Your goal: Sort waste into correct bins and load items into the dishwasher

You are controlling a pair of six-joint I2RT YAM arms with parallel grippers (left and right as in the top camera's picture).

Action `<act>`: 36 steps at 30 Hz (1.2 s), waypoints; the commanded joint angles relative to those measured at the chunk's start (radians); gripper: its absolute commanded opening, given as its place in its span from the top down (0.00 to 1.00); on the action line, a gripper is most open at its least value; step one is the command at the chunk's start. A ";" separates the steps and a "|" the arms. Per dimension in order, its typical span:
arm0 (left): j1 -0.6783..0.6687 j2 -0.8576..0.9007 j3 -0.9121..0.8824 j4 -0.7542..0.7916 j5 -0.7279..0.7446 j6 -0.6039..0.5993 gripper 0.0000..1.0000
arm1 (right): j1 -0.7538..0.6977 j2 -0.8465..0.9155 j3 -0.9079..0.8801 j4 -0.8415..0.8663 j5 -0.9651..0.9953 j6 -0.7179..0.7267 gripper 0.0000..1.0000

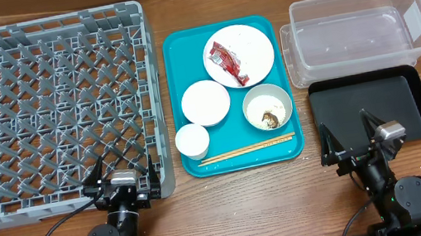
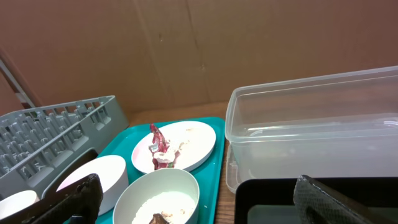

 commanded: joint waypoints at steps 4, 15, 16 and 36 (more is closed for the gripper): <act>0.006 -0.013 -0.005 -0.002 -0.017 0.014 0.00 | 0.004 -0.010 -0.011 0.005 0.010 -0.003 0.00; 0.006 -0.013 -0.005 -0.002 -0.017 0.014 0.00 | 0.004 -0.010 -0.011 0.039 0.008 0.002 0.00; 0.006 -0.013 -0.005 -0.002 -0.017 0.014 0.00 | 0.004 -0.010 -0.010 0.048 -0.023 0.004 0.00; 0.006 -0.013 -0.005 -0.002 -0.017 0.014 0.00 | 0.004 0.458 0.636 -0.364 -0.188 -0.040 0.00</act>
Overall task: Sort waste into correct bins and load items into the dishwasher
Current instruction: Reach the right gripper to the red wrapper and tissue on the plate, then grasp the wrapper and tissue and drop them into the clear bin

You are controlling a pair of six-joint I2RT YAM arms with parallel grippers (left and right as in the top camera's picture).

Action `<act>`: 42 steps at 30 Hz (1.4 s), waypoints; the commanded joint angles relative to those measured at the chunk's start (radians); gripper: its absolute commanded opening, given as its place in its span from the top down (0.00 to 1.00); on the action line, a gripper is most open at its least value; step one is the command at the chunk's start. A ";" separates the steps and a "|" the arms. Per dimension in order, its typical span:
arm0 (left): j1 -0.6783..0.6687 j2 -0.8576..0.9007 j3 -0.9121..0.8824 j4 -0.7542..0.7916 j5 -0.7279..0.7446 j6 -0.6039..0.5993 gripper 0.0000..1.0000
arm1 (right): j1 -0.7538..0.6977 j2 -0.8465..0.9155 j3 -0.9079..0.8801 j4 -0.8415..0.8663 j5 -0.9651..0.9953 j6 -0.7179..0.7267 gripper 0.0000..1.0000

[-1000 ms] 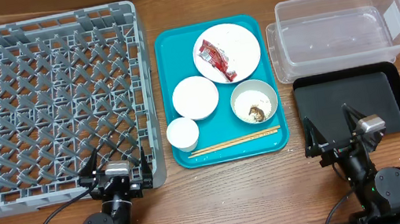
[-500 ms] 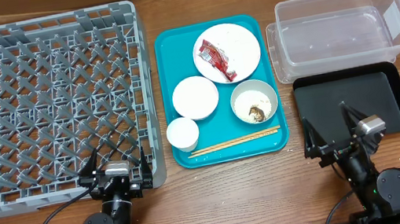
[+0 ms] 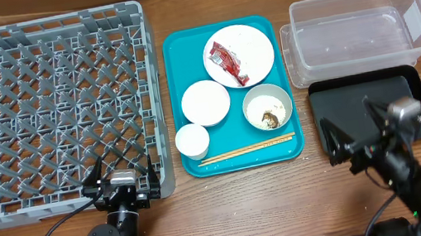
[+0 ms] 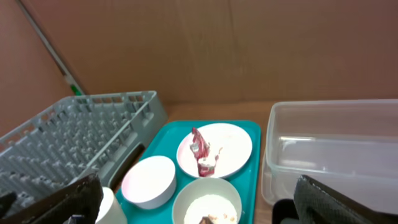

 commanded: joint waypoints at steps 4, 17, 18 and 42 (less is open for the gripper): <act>0.006 -0.013 -0.005 0.001 -0.006 0.014 0.00 | 0.004 0.406 0.301 -0.062 -0.100 -0.035 0.00; 0.006 -0.013 -0.005 0.001 -0.006 0.014 0.00 | 0.225 1.529 1.297 -0.544 0.013 -0.138 0.00; 0.006 -0.013 -0.005 0.001 -0.006 0.014 0.00 | 0.236 1.601 1.342 -0.534 0.014 -0.138 0.00; 0.006 -0.013 -0.005 0.001 -0.006 0.014 0.00 | 0.260 2.045 1.349 -0.261 0.261 -0.135 0.27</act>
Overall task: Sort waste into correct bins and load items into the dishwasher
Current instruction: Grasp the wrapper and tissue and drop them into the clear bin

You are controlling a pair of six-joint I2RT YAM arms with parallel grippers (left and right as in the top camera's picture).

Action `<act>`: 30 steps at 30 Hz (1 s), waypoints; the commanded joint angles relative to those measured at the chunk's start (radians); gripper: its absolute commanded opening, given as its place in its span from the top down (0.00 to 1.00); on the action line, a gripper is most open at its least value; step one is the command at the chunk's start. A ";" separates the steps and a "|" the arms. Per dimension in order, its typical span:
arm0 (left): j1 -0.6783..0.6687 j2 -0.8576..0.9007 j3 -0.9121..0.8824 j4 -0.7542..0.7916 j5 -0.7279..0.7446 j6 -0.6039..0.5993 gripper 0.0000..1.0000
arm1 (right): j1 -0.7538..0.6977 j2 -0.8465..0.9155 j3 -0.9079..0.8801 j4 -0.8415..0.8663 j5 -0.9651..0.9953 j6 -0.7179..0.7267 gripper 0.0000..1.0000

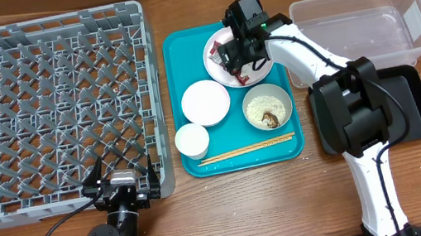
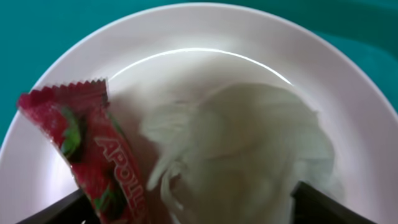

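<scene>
My right gripper (image 1: 237, 59) reaches down over the white plate (image 1: 261, 50) at the back of the teal tray (image 1: 182, 48). In the right wrist view the right gripper (image 2: 186, 210) is open. Its fingertips (image 2: 314, 204) straddle crumpled white waste (image 2: 242, 149) on the plate (image 2: 348, 81). A red snack wrapper (image 2: 81, 155) lies just left of that waste. The tray also carries a white bowl (image 1: 206, 102), a small white cup (image 1: 192, 141), a bowl with food scraps (image 1: 267, 107) and chopsticks (image 1: 246, 149). My left gripper (image 1: 124, 184) rests open at the table's front.
The grey dish rack (image 1: 50, 108) fills the left side of the table. At the right stand a clear plastic bin (image 1: 363, 20) and, in front of it, a black tray (image 1: 409, 105) partly under my right arm.
My right arm has gone from the table's front right to the plate at the back of the teal tray, with its open fingers now low over the waste. The left arm has not moved.
Both grippers first rested open at the table's front edge. Then the right gripper stood higher, looking over the tray and the bins. Now it is down at the plate, open around the white waste beside the red wrapper.
</scene>
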 commanded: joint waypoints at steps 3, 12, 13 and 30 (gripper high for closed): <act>0.006 -0.013 -0.004 0.000 -0.006 0.014 0.00 | -0.002 0.017 0.018 -0.007 0.029 -0.004 0.60; 0.006 -0.013 -0.004 0.000 -0.006 0.014 0.00 | -0.002 -0.028 0.095 -0.132 0.014 0.089 0.96; 0.006 -0.013 -0.004 0.000 -0.007 0.014 0.00 | -0.002 -0.051 0.128 -0.168 0.014 0.111 0.96; 0.006 -0.013 -0.004 0.000 -0.006 0.014 0.00 | -0.254 -0.278 0.165 -0.510 0.246 0.536 0.96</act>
